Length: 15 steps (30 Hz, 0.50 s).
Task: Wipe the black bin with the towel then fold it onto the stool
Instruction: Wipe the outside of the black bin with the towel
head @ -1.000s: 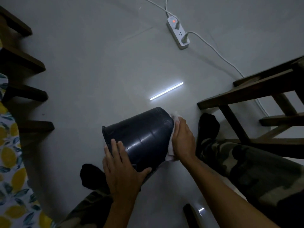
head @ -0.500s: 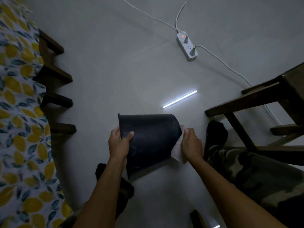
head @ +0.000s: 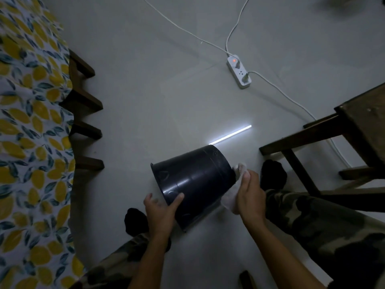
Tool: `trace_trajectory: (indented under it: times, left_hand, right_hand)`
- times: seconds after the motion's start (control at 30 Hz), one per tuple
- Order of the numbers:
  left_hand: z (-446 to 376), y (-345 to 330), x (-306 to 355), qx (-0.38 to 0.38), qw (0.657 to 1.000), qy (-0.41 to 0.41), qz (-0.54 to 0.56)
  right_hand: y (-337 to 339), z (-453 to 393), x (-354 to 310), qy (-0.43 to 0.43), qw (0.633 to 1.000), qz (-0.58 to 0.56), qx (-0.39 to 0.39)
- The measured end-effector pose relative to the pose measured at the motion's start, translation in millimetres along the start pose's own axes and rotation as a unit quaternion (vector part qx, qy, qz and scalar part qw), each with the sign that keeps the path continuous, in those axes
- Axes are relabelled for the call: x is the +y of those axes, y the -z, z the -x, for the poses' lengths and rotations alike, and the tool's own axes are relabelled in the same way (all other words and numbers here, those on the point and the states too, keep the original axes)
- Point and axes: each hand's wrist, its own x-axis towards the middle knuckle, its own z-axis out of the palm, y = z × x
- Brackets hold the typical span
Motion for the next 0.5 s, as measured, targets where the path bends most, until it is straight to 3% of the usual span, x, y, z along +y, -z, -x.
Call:
trace_trajectory:
  times: [0.07,0.3,0.5]
  left_hand:
    - [-10.8,2.9,11.3,0.035,0.999,-0.021,0.002]
    - [-44.5,8.1,29.0,-0.009,0.998,0.005,-0.063]
    - [5.6,6.2,-8.4,-0.121,0.987,0.061,-0.085]
  right_hand:
    - [0.5,11.5,-8.1,0.051,0.997,0.053,0.006]
    - [-12.0,26.5,-25.0,0.152,0.979,0.136,-0.003]
    - [-21.5,27.5,-9.8,0.182,0.963,0.199,-0.026]
